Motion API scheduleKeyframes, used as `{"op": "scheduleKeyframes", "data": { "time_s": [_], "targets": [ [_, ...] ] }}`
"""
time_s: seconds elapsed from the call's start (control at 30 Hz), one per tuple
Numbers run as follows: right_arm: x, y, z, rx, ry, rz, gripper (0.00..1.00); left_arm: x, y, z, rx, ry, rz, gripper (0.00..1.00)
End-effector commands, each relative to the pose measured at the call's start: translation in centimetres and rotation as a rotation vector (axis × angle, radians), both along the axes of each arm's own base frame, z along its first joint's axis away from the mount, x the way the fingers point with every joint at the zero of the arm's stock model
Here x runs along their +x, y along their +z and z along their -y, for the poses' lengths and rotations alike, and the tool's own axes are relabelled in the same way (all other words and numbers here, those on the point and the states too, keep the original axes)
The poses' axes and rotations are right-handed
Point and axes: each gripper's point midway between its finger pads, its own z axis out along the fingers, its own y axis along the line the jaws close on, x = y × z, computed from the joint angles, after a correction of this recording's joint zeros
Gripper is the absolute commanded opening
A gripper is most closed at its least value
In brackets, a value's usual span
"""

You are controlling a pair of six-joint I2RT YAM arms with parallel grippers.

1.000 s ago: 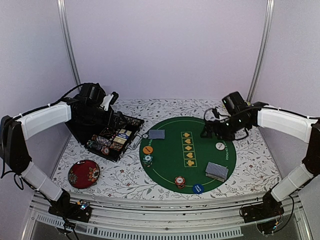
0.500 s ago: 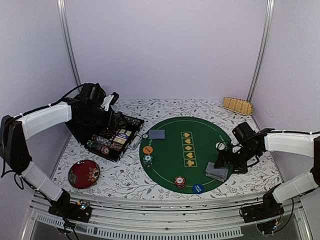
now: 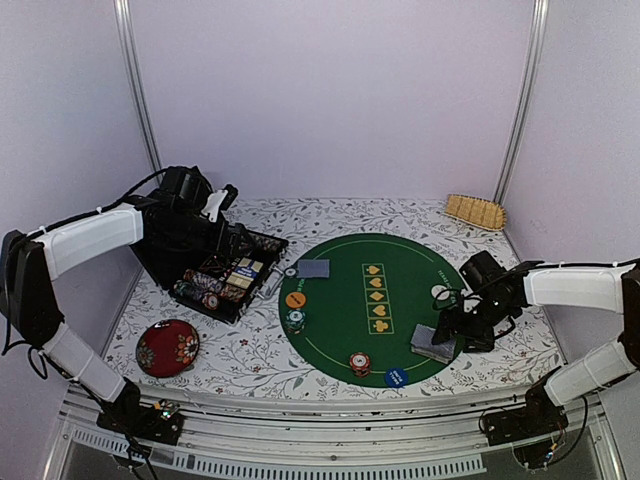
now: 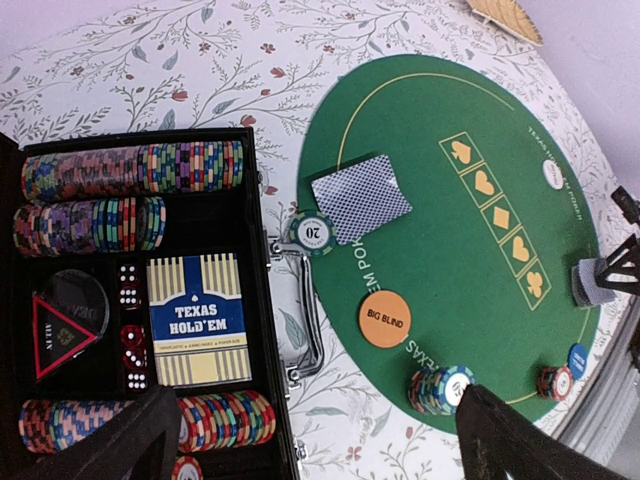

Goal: Distribute texas hold em gaming equipment
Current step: Move the poker card to the face-down deck piles.

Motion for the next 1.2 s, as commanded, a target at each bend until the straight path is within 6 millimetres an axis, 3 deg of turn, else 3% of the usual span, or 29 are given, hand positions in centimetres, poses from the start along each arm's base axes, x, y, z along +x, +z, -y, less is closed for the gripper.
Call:
{"op": "scheduleKeyframes", "data": {
  "time_s": [0.0, 0.1, 0.5, 0.8, 1.17],
  "targets": [
    [-1.3, -1.4, 1.8, -0.1, -0.018, -0.049, 0.83, 0.1, -0.1, 0.2, 0.004, -0.005, -0.004, 0.98],
    [-1.8, -1.7, 2.1, -0.113, -0.019, -0.066, 0.78, 0.2, 0.0, 0.2, 0.004, -0.003, -0.002, 0.98],
    [-3.6, -1.8, 3.5, -0.223, -0.027, -0.121, 0.77, 0.2, 0.1, 0.2, 0.005, -0.005, 0.001, 0.98],
    [-3.0, -0.2, 4.3, -0.29, -0.035, -0.103, 0.77, 0.1, 0.1, 0.1, 0.009, -0.005, 0.001, 0.98],
    [0.6, 3.2, -3.0, 0.1, 0.028, 0.07, 0.84, 0.1, 0.2, 0.2, 0.006, -0.005, 0.0, 0.98]
  ]
}}
